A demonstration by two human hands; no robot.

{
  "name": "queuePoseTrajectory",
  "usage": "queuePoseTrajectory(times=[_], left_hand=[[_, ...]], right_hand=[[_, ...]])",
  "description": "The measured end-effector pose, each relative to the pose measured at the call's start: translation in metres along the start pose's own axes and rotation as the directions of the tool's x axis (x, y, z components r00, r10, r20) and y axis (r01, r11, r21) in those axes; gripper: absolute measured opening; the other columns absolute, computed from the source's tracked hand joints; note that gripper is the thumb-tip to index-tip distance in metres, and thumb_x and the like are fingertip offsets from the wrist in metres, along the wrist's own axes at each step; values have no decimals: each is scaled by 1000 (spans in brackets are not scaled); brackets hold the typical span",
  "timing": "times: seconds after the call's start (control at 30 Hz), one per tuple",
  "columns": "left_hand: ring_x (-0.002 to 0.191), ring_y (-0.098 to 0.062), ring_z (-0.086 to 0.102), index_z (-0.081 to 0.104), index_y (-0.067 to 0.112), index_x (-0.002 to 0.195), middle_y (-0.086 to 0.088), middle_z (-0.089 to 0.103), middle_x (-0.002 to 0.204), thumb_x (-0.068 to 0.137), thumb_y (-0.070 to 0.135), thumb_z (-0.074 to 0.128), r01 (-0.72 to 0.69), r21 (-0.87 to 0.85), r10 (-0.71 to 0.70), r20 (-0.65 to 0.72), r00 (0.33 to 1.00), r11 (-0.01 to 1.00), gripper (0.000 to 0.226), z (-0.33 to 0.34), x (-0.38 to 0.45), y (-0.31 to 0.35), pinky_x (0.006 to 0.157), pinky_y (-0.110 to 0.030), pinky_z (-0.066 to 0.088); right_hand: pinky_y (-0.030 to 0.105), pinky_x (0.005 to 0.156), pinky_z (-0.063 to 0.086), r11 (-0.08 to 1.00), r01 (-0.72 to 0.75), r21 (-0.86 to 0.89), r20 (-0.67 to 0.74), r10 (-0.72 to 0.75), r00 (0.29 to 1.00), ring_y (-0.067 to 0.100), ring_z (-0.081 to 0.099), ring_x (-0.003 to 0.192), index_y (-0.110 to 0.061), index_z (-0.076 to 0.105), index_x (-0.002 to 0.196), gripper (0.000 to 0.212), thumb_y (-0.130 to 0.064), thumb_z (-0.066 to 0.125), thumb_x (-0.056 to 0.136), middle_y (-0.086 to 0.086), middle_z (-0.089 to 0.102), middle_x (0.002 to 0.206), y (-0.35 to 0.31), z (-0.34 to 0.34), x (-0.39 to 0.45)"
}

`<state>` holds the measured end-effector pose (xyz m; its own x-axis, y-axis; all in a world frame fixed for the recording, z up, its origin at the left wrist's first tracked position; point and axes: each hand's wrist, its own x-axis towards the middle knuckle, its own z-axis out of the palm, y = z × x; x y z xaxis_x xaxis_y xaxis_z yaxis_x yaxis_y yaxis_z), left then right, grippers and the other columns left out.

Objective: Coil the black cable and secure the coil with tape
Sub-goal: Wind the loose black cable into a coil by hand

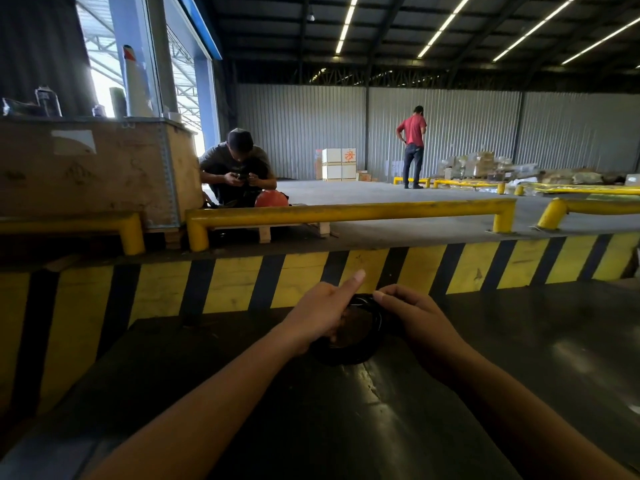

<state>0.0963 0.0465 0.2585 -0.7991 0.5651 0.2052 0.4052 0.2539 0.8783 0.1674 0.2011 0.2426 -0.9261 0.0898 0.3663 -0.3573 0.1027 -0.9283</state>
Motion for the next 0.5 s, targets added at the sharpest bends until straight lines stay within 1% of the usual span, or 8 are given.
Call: queuePoseTrajectory(times=[0.07, 0.1, 0.17, 0.23, 0.33, 0.37, 0.43, 0.5], left_hand=[[35, -3, 38, 46, 22, 49, 10, 40, 37, 87, 65, 37, -123, 235, 166, -173, 971, 964, 59, 11, 7, -5, 39, -11, 36], [36, -4, 37, 47, 19, 49, 9, 39, 40, 90, 61, 37, -149, 302, 219, -213, 952, 942, 59, 17, 9, -9, 42, -15, 37], [38, -7, 37, 49, 16, 50, 5, 40, 44, 93, 54, 39, -176, 354, 273, -246, 930, 918, 57, 28, 11, -19, 48, -23, 38], [38, -5, 40, 51, 18, 52, 4, 44, 45, 94, 49, 40, -159, 371, 269, -268, 925, 915, 54, 40, 14, -33, 49, -22, 39], [37, -2, 43, 52, 20, 52, 5, 47, 46, 94, 50, 39, -64, 359, 194, -340, 920, 931, 53, 58, 12, -60, 49, -18, 38], [39, -2, 45, 53, 19, 53, 4, 48, 48, 94, 50, 39, -8, 324, 134, -366, 921, 946, 54, 64, 10, -68, 50, -20, 40], [47, -9, 51, 55, 17, 56, 1, 52, 52, 94, 52, 40, 125, 188, -46, -380, 924, 974, 54, 73, 2, -85, 56, -30, 45], [56, -15, 57, 59, 17, 62, -2, 57, 60, 93, 55, 37, 228, 60, -201, -290, 936, 972, 54, 81, -6, -96, 58, -32, 47]], right_hand=[[31, 75, 53, 998, -58, 21, -55, 59, 997, 14, 68, 87, -21, 70, 90, 17, -28, 54, 88, 2, 72, 92, 14, -1, -2], [33, 78, 54, 995, -89, 41, -80, 92, 993, 16, 68, 91, -21, 71, 91, 19, -28, 54, 88, 3, 72, 95, 21, -1, -5], [37, 82, 54, 985, -159, 73, -101, 166, 981, 19, 67, 94, -22, 73, 90, 22, -32, 53, 89, 2, 73, 95, 38, -1, -12], [38, 83, 53, 972, -229, 50, -82, 233, 969, 17, 67, 92, -24, 72, 88, 32, -41, 45, 91, 2, 73, 93, 56, -1, -20], [20, 68, 51, 975, -219, 24, 19, 218, 976, -2, 65, 82, -34, 69, 87, 32, -46, 40, 91, -13, 73, 87, 79, 3, -36], [13, 63, 50, 982, -187, 25, 42, 186, 982, -5, 65, 80, -36, 68, 88, 26, -42, 43, 91, -17, 72, 87, 84, 5, -42], [5, 58, 47, 991, -136, -1, 23, 136, 990, -7, 65, 77, -33, 66, 87, 23, -24, 46, 93, -9, 73, 81, 96, 8, -50], [3, 56, 45, 988, -117, -96, -15, 116, 993, -10, 63, 72, -34, 63, 85, 28, -14, 46, 94, -9, 68, 78, 106, 5, -58]])
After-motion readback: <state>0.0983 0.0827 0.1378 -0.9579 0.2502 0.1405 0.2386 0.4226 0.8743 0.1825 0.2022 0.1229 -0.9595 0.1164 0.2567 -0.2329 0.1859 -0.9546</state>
